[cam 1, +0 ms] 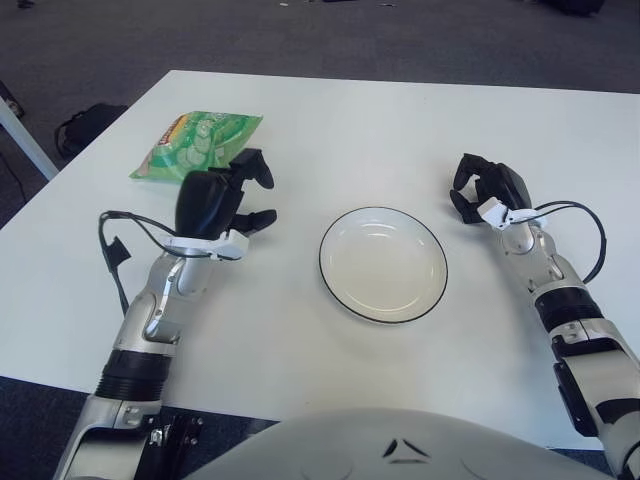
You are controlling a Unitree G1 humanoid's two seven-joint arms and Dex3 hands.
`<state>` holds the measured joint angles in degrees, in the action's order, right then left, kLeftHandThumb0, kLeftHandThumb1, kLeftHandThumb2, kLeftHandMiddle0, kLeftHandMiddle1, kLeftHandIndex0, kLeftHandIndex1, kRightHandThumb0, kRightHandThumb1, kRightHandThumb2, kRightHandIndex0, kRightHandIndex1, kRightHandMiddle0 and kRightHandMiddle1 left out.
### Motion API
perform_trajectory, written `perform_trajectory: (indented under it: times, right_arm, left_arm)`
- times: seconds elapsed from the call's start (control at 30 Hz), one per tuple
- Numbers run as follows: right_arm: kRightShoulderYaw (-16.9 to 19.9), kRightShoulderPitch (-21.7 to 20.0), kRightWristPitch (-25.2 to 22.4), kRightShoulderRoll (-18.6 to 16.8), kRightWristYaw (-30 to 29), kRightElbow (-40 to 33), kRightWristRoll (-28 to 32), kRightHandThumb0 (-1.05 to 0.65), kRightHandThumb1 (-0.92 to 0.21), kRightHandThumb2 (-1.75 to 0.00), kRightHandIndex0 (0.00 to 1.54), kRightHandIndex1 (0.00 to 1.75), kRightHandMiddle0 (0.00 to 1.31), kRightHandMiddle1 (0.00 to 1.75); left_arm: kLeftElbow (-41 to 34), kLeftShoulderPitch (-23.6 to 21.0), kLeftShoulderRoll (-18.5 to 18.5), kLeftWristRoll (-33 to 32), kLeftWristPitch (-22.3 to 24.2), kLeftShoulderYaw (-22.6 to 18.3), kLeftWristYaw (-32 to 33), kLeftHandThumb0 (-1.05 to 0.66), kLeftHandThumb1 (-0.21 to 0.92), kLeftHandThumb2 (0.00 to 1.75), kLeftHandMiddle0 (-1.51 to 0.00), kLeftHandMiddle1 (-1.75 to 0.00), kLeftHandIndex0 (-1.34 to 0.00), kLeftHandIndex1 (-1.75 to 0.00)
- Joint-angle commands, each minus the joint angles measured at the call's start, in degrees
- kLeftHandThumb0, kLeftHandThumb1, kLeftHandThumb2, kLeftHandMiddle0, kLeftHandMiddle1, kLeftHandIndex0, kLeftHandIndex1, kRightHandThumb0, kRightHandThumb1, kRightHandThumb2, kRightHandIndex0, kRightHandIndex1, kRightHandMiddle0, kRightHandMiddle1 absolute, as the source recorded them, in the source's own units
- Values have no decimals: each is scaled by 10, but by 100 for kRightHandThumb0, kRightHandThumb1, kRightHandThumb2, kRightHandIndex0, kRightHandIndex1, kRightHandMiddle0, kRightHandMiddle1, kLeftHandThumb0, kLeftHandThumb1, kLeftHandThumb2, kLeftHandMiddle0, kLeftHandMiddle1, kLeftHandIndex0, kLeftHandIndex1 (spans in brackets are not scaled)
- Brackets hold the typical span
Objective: Put the snack into the plate.
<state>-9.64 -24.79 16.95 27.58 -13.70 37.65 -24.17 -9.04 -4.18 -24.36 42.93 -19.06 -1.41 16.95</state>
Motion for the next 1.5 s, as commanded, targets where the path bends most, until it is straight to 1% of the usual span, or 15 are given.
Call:
perform_trajectory:
  times: [0.0, 0.37, 0.5, 0.53, 0.67, 0.7, 0.8, 0.83, 0.97, 1.03, 1.07, 1.1, 1.2, 1.3, 1.47]
  right_arm:
    - [-23, 40, -16, -6, 29, 44, -15, -53, -21, -144, 129, 175, 70, 175]
    - [-27, 33, -8, -3, 18, 56, -20, -53, -22, -143, 129, 175, 70, 175]
    - [-28, 31, -6, -4, 15, 61, -19, -53, -22, -143, 129, 175, 69, 175]
    - [-28, 30, -5, -3, 13, 64, -20, -53, -22, -143, 129, 175, 69, 175]
    - [-30, 28, 1, -3, 6, 72, -22, -53, -22, -143, 129, 175, 70, 175]
    - [-31, 28, 3, -3, 5, 73, -23, -53, -22, -143, 129, 175, 70, 175]
    - [-32, 26, 7, -3, 3, 78, -23, -53, -22, -143, 129, 175, 70, 175]
    - [-33, 26, 8, -3, 2, 80, -23, -53, -22, -143, 129, 175, 70, 175]
    - [-35, 25, 10, -2, 0, 83, -23, -53, -22, -143, 130, 175, 70, 175]
    - [-35, 25, 11, -2, -1, 84, -22, -53, -22, -143, 130, 175, 70, 175]
    - [-36, 25, 11, -2, -2, 85, -22, -53, -22, -143, 130, 175, 69, 175]
    - [-36, 24, 11, -2, -3, 86, -22, -53, -22, -143, 130, 175, 70, 175]
    - [-37, 25, 15, -1, -4, 88, -21, -53, -22, -143, 130, 175, 70, 175]
    - [-37, 24, 18, 0, -4, 89, -20, -53, -22, -143, 130, 175, 70, 175]
    - [-39, 25, 19, 1, -10, 89, -24, -53, -22, -143, 130, 175, 69, 175]
  left_arm:
    - [-34, 0, -17, 21, 18, -17, -6, -46, 38, 124, -124, -175, -56, -175]
    - [-95, 4, -30, 54, 51, -55, -3, -44, 45, 115, -108, -175, -50, -175]
    - [-78, -15, -41, 56, 64, -69, -2, -42, 55, 102, -81, -175, -43, -175]
    - [-61, -29, -47, 60, 66, -69, 4, -41, 56, 100, -78, -175, -42, -175]
    - [7, -71, -72, 63, 60, -62, 18, -39, 68, 81, -44, -175, -37, -170]
    - [27, -80, -81, 61, 55, -60, 21, -44, 65, 82, -37, -171, -31, -166]
    - [86, -107, -112, 62, 41, -49, 22, -59, 50, 93, -16, -151, -8, -145]
    - [98, -115, -124, 66, 41, -45, 14, -60, 49, 94, -14, -148, -7, -143]
    - [110, -128, -152, 71, 44, -31, -6, -69, 50, 86, -3, -126, -1, -104]
    - [99, -130, -166, 72, 50, -25, -34, -71, 51, 84, -2, -121, -1, -96]
    - [89, -132, -189, 67, 56, -19, -88, -74, 53, 80, -1, -100, 0, -83]
    - [81, -135, -205, 63, 61, -15, -128, -80, 56, 74, -1, -64, 0, -63]
    - [74, -141, -240, 42, 65, -7, -222, -90, 63, 61, 0, -21, 0, -28]
    - [75, -149, -256, 23, 64, -3, -274, -96, 66, 54, 0, -7, 0, -9]
    - [152, -213, -281, 17, 27, 30, -311, -100, 67, 45, 0, -1, 0, -1]
